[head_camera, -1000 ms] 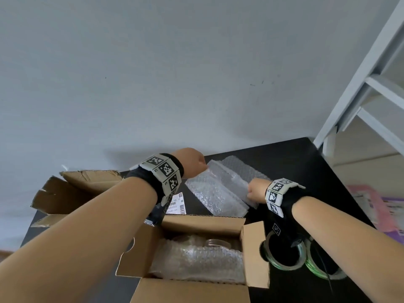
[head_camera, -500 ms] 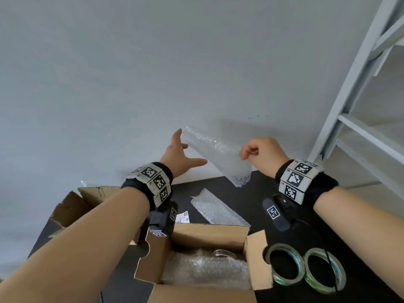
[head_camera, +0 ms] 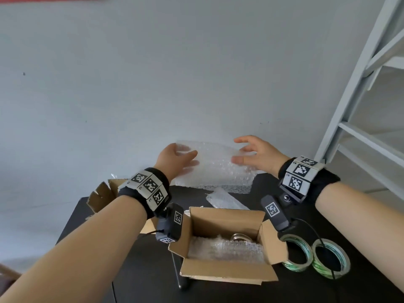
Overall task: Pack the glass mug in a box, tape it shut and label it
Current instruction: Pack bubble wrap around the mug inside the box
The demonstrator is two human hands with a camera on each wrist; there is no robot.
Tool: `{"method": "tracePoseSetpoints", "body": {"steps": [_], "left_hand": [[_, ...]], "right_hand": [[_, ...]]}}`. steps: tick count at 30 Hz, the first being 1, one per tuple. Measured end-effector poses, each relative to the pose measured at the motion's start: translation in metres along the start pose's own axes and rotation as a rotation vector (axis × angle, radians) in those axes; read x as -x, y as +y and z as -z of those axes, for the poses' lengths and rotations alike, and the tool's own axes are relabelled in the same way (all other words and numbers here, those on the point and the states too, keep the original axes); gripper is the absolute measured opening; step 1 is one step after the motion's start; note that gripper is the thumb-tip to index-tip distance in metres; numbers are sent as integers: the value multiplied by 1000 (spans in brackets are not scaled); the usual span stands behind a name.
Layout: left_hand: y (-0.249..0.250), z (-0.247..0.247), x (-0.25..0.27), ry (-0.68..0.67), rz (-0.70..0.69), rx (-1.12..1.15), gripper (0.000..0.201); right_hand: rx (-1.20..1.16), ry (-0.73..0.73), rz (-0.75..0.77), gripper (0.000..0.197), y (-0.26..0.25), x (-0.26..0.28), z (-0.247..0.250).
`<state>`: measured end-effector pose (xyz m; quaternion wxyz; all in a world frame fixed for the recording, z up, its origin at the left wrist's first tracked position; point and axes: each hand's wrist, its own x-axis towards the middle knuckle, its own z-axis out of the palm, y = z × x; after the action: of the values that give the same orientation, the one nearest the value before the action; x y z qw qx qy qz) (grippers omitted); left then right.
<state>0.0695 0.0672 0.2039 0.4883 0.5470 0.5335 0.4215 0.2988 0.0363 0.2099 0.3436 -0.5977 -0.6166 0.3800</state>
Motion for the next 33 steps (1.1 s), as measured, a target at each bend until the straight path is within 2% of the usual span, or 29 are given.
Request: {"method": "tracePoseSetpoints", "body": {"steps": [2,3,5,6,8,10,13,16,18,21,24,28,30,33], "left_hand": [[0,4,6,38,22,-14,28],[-1,7,8,60,30,-38,35],[-3,13,12,93,23,-133,61],[-6,18,14,71,5,-145,73],[-8,25,20,-55,2,-10,80],[-12,31,23,-123,-22,37,68],[-16,36,24,-58,-48,19,41],[-17,41,26,-49,-28,86,17],[-17,42,27,-57,-25,110,13],[-19,43,29,-63,-24,163,8],[-20,44,31,-66,-15,218,10],[-21,45,34,-87,-11,203,25],[-22,44,35,-91,-6,188,37],[-25,43,35,-130,62,148,50]], "right_hand": [[115,-38,61,58,-5,7,-9],[148,-17,90,53,-5,8,-13],[93,69,109,35,-7,10,-21],[58,108,112,25,-7,11,-23],[73,169,128,14,-8,12,-26],[115,169,120,16,-10,14,-27],[90,150,69,33,-12,17,-29],[-52,136,-2,31,-13,20,-32],[-126,91,-46,32,-14,23,-32],[-78,41,-72,46,-15,27,-33],[-206,69,-85,40,-14,28,-33],[-285,148,-35,26,-15,32,-32],[-243,188,-2,31,-13,31,-30],[-49,234,35,41,-9,28,-29]]}}
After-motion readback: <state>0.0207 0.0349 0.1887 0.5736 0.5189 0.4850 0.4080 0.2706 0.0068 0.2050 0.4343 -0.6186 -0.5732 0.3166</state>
